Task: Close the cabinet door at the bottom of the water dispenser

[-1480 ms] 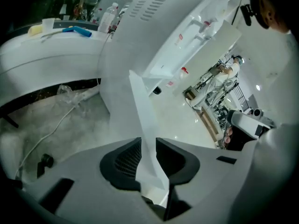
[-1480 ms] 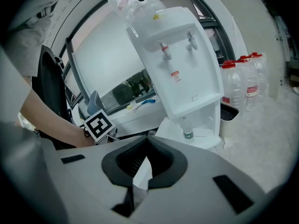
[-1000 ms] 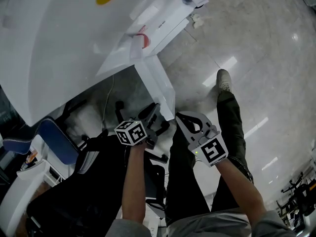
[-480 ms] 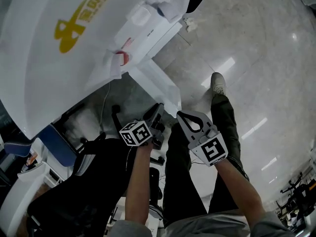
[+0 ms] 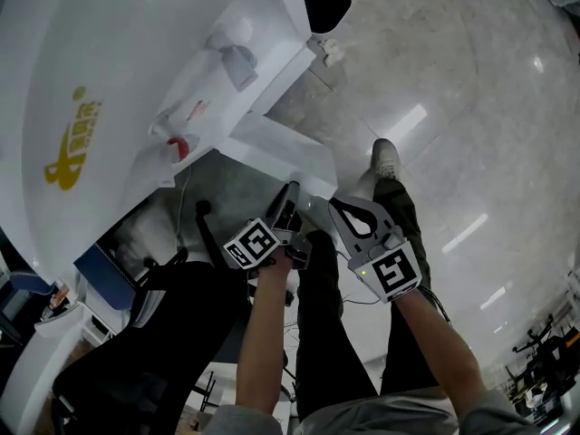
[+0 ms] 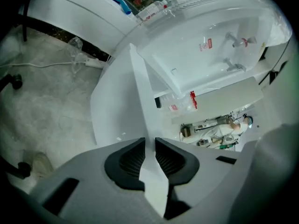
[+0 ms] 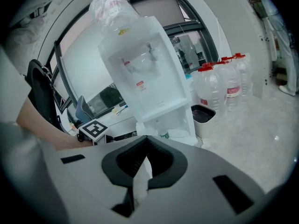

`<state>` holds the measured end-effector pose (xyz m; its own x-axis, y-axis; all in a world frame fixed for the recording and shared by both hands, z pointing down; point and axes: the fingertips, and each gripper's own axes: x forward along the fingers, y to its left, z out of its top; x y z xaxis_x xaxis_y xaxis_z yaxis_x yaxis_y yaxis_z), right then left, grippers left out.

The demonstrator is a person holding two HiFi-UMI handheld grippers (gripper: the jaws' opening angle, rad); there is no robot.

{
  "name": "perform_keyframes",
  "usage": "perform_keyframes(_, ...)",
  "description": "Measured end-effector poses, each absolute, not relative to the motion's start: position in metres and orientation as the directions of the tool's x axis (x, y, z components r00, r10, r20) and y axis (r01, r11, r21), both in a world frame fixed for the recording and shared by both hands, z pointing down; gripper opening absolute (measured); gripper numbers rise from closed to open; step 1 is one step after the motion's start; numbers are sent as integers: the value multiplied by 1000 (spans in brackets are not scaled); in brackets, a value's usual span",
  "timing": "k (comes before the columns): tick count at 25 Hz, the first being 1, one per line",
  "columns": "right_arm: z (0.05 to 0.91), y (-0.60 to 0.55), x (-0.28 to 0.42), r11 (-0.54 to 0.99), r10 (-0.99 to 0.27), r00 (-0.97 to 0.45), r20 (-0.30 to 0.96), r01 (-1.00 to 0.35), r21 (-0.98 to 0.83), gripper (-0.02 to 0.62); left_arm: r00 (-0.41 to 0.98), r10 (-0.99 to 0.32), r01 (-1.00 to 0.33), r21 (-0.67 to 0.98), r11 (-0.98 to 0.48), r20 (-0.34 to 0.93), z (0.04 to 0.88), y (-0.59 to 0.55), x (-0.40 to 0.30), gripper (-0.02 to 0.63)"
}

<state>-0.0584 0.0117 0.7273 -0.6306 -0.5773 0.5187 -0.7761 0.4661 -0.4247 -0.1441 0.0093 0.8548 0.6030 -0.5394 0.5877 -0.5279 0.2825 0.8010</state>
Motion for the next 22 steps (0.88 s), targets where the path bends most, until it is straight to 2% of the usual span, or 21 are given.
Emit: perform_keyframes(22,732,-59,12,493,-554,-647,525,-762,-420,8,431,-694,-381,814,439,576,856,-63,-93,75)
